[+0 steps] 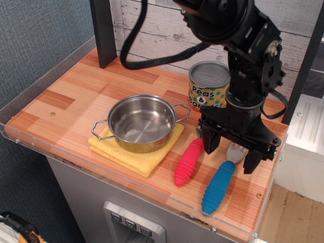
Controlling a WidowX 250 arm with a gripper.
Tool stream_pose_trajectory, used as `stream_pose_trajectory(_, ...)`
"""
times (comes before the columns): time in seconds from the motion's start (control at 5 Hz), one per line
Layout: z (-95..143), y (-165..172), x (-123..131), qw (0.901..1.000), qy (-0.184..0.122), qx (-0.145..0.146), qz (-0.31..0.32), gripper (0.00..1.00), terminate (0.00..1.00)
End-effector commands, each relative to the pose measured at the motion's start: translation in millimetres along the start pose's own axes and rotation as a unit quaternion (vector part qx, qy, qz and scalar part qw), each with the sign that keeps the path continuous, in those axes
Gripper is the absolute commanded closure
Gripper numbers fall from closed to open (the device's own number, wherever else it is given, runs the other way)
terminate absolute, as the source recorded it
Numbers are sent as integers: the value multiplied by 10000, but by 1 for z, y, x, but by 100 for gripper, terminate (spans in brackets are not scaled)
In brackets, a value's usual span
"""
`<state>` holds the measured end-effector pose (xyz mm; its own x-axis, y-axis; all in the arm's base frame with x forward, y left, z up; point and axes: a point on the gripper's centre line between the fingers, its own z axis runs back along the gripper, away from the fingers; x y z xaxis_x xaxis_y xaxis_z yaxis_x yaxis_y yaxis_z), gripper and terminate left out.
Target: Move the blue fork to the other side of the silver pan.
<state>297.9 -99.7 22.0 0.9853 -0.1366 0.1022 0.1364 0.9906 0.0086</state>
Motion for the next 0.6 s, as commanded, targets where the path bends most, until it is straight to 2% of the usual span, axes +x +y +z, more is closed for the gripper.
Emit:
stream_pose_trajectory(0.0, 3, -15, 2, 9997, -170, -129, -111, 0, 0)
stream_pose_trajectory(0.4, -7, -17, -2, 9999, -49, -111, 12, 0, 0)
